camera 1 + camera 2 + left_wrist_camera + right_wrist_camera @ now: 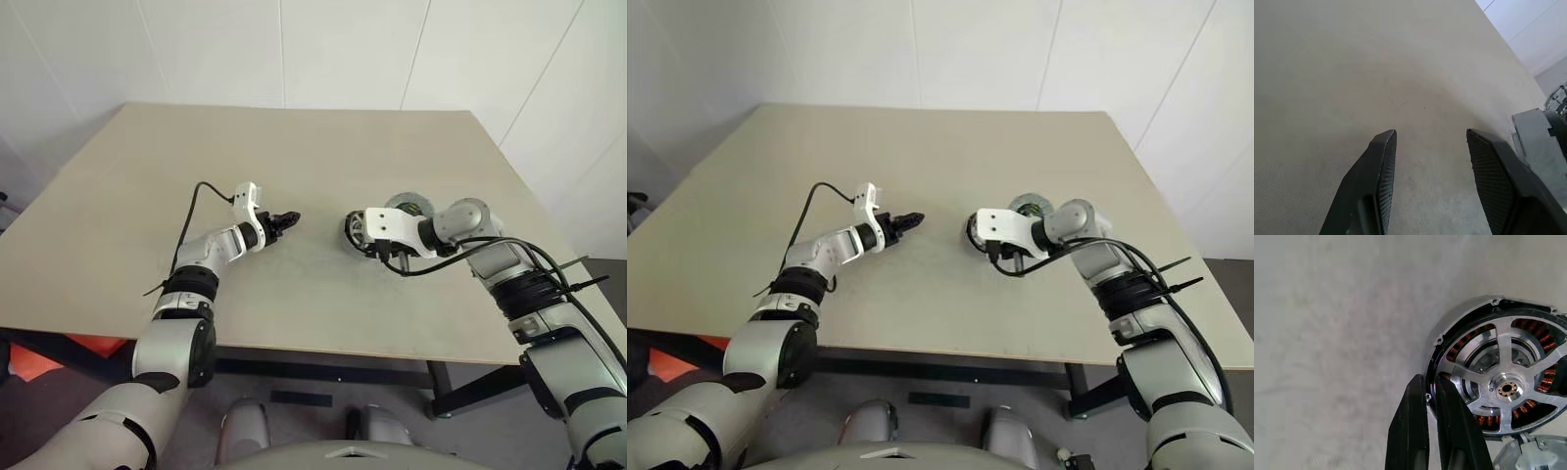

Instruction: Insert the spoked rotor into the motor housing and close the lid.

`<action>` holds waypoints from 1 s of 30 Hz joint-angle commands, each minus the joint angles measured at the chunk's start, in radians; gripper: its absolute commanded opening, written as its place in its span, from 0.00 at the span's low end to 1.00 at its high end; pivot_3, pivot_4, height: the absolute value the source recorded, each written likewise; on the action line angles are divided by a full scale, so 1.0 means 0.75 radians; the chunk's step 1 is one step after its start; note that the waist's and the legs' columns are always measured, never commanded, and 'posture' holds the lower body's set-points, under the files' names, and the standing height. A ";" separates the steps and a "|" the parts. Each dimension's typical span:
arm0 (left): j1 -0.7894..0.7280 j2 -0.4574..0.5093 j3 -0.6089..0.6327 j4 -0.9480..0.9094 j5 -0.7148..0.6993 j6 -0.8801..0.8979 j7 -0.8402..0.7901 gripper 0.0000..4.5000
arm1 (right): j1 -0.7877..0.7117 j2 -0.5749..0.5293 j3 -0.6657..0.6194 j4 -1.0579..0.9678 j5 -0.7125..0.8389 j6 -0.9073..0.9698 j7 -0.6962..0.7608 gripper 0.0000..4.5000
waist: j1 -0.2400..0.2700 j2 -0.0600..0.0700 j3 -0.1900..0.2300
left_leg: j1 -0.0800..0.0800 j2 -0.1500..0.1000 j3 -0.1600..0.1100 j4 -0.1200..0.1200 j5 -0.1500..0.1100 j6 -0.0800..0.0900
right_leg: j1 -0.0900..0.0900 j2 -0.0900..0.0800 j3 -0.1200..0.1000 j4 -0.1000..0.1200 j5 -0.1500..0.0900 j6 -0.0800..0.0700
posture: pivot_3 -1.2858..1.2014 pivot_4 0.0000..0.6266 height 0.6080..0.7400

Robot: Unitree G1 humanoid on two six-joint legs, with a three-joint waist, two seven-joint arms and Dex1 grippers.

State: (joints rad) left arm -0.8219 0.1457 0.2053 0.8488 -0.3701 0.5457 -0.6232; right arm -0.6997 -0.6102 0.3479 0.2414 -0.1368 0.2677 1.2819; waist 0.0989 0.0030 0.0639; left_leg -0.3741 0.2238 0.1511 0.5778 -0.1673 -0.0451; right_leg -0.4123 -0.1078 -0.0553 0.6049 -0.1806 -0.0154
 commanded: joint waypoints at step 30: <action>0.026 0.031 0.017 -0.141 -0.022 0.030 0.028 0.54 | -0.046 0.244 0.004 -0.264 0.260 0.948 -0.407 0.34 | 0.034 0.000 0.000 | -0.004 0.000 -0.001 -0.004 0.005 -0.009 | -0.008 0.000 0.001 0.003 0.000 0.000 | 0.52 0.00 1.00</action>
State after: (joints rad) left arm -0.7974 0.1622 0.2092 0.7799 -0.3728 0.5712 -0.6015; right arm -0.7117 -0.4281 0.3586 0.0651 0.0421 0.9888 0.9854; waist 0.1246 0.0032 0.0640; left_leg -0.3773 0.2234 0.1506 0.5749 -0.1632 -0.0524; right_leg -0.4183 -0.1079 -0.0545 0.6068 -0.1806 -0.0153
